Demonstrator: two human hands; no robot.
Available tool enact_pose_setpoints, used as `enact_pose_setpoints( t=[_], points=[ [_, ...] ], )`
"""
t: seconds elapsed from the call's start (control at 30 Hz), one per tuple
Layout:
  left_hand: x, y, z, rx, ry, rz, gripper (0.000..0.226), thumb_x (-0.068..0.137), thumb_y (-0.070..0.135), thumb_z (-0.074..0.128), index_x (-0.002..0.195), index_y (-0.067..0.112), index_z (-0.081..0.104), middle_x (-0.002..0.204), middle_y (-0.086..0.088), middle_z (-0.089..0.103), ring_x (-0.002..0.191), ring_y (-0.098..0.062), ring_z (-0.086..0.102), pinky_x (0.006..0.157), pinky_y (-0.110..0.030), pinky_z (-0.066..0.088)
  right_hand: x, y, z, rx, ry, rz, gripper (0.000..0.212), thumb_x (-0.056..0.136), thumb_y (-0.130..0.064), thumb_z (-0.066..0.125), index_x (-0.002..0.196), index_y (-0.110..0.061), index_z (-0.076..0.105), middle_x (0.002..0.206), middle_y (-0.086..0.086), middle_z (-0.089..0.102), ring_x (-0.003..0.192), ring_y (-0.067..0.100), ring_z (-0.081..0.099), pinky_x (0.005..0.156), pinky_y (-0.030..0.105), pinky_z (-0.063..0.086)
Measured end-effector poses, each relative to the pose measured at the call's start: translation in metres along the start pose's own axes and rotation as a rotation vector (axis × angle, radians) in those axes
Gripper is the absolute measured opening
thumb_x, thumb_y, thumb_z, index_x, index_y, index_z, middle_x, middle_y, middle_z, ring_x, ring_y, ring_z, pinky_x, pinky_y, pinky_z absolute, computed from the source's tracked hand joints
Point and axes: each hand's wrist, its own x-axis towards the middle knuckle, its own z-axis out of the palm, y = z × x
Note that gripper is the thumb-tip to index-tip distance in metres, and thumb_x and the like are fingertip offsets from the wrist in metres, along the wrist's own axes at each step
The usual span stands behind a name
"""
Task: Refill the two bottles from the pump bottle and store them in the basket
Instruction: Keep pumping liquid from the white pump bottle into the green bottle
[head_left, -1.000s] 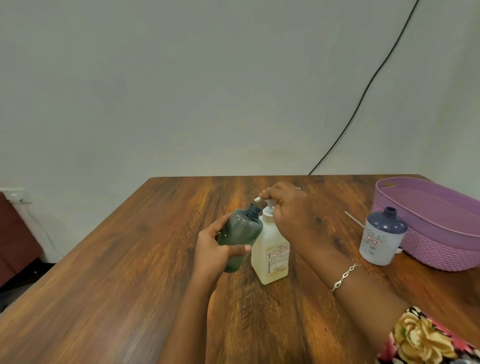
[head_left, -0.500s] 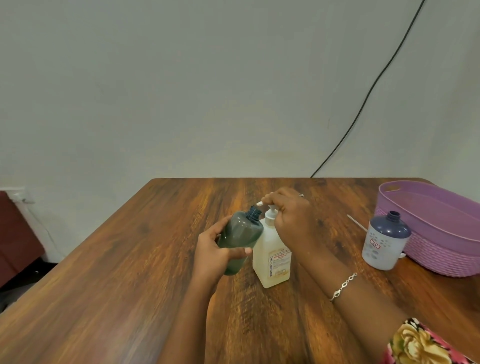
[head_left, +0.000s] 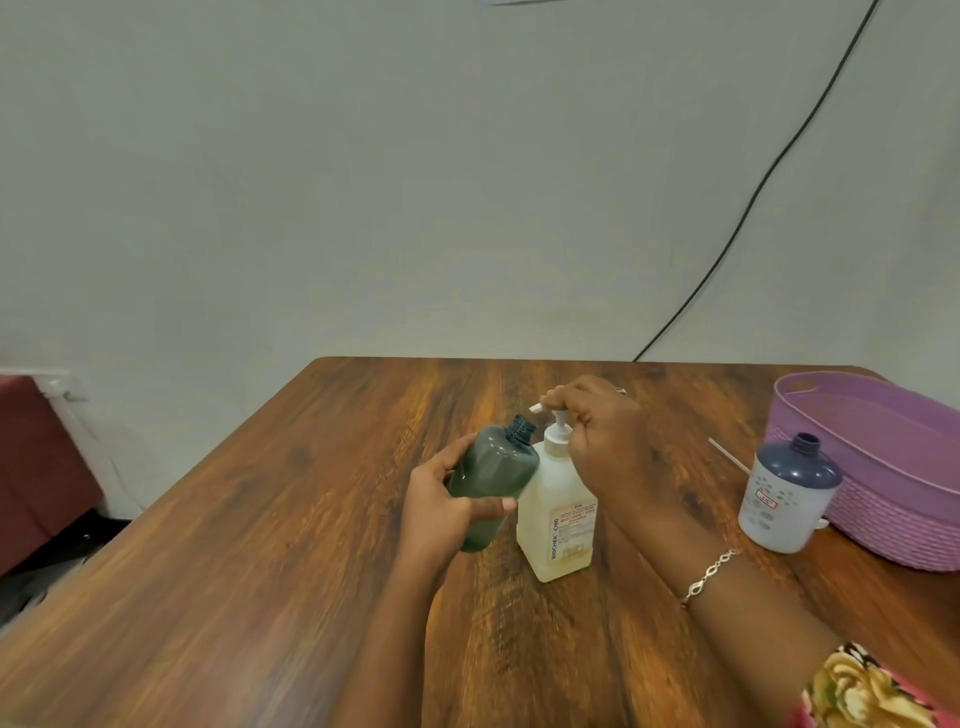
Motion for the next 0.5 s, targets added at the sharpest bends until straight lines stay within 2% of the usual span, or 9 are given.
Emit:
enact_pose_setpoints(
  t=[0.07, 0.17, 0.23, 0.37, 0.47, 0.5],
  points=[
    [0.001, 0.001, 0.001, -0.012, -0.001, 0.009, 0.067, 0.057, -0.006, 0.079, 0.103, 0.038, 0.058, 0.106, 0.012, 0.059, 0.097, -0.007, 0.054, 0.077, -0.029, 0.048, -0.007, -0.002, 0.002, -0.061, -0.011, -0.025, 0.031, 0.069, 0.006, 0.045, 0.08, -0.005, 0.072, 0.081, 0.004, 0.067, 0.075, 0.014, 0.059, 0.067, 0.015, 0.042],
    [0.001, -0.001, 0.003, -0.011, 0.008, 0.001, 0.068, 0.055, -0.005, 0.08, 0.105, 0.037, 0.058, 0.106, 0.012, 0.06, 0.097, -0.006, 0.054, 0.08, -0.031, 0.048, -0.011, 0.0, 0.006, -0.056, -0.026, -0.02, 0.033, 0.073, 0.001, 0.038, 0.079, -0.006, 0.07, 0.082, 0.004, 0.066, 0.075, 0.022, 0.063, 0.062, 0.029, 0.052],
    [-0.001, -0.002, 0.003, -0.008, 0.01, -0.011, 0.069, 0.055, -0.005, 0.08, 0.107, 0.034, 0.059, 0.106, 0.012, 0.06, 0.097, -0.005, 0.054, 0.079, -0.03, 0.048, -0.014, 0.001, 0.007, -0.041, -0.013, -0.025, 0.04, 0.073, -0.009, 0.031, 0.078, -0.005, 0.07, 0.081, 0.004, 0.066, 0.074, 0.023, 0.063, 0.062, 0.032, 0.052],
    [-0.004, -0.002, 0.004, -0.012, 0.004, -0.007, 0.069, 0.056, -0.006, 0.079, 0.111, 0.031, 0.059, 0.104, 0.014, 0.059, 0.094, -0.003, 0.054, 0.074, -0.025, 0.046, -0.013, -0.003, 0.004, -0.027, -0.033, 0.023, 0.035, 0.072, 0.0, 0.039, 0.084, -0.005, 0.072, 0.086, 0.004, 0.068, 0.078, 0.022, 0.063, 0.066, 0.021, 0.046],
    [-0.003, 0.002, 0.003, -0.008, 0.002, 0.005, 0.067, 0.056, -0.006, 0.079, 0.105, 0.036, 0.058, 0.103, 0.014, 0.06, 0.095, -0.005, 0.055, 0.073, -0.025, 0.046, -0.005, -0.004, 0.001, -0.01, -0.032, 0.034, 0.036, 0.07, 0.001, 0.041, 0.088, -0.005, 0.072, 0.087, 0.004, 0.068, 0.079, 0.022, 0.062, 0.068, 0.023, 0.047],
    [-0.003, 0.002, 0.003, -0.011, 0.004, 0.006, 0.067, 0.056, -0.007, 0.079, 0.104, 0.037, 0.058, 0.102, 0.014, 0.06, 0.095, -0.005, 0.055, 0.073, -0.025, 0.046, -0.006, -0.005, 0.002, -0.02, -0.029, 0.03, 0.037, 0.07, 0.002, 0.041, 0.087, -0.005, 0.072, 0.087, 0.004, 0.068, 0.079, 0.022, 0.062, 0.067, 0.02, 0.046]
  ],
)
